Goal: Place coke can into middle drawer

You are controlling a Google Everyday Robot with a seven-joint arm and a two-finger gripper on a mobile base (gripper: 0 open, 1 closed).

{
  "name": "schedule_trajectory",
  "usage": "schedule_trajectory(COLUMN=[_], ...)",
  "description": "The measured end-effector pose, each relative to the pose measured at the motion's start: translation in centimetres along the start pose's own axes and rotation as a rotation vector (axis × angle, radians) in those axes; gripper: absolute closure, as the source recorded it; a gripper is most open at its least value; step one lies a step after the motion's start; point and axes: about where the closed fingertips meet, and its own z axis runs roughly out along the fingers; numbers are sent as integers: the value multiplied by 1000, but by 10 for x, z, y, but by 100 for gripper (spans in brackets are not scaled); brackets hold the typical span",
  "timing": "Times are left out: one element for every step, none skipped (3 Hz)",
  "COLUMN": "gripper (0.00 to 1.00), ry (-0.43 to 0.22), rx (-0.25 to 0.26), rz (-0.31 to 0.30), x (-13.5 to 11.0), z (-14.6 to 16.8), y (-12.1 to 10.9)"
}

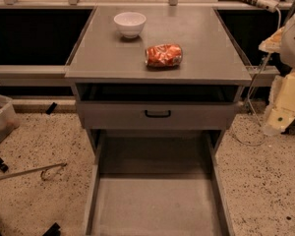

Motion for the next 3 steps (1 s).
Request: schedule_trajectory(gripper=[0,0,0], ry=[0,-15,-40], rx=[0,24,78], rz=[0,-15,-71], x=[0,-6,-31], z=[0,2,11], y=[0,-8,-47])
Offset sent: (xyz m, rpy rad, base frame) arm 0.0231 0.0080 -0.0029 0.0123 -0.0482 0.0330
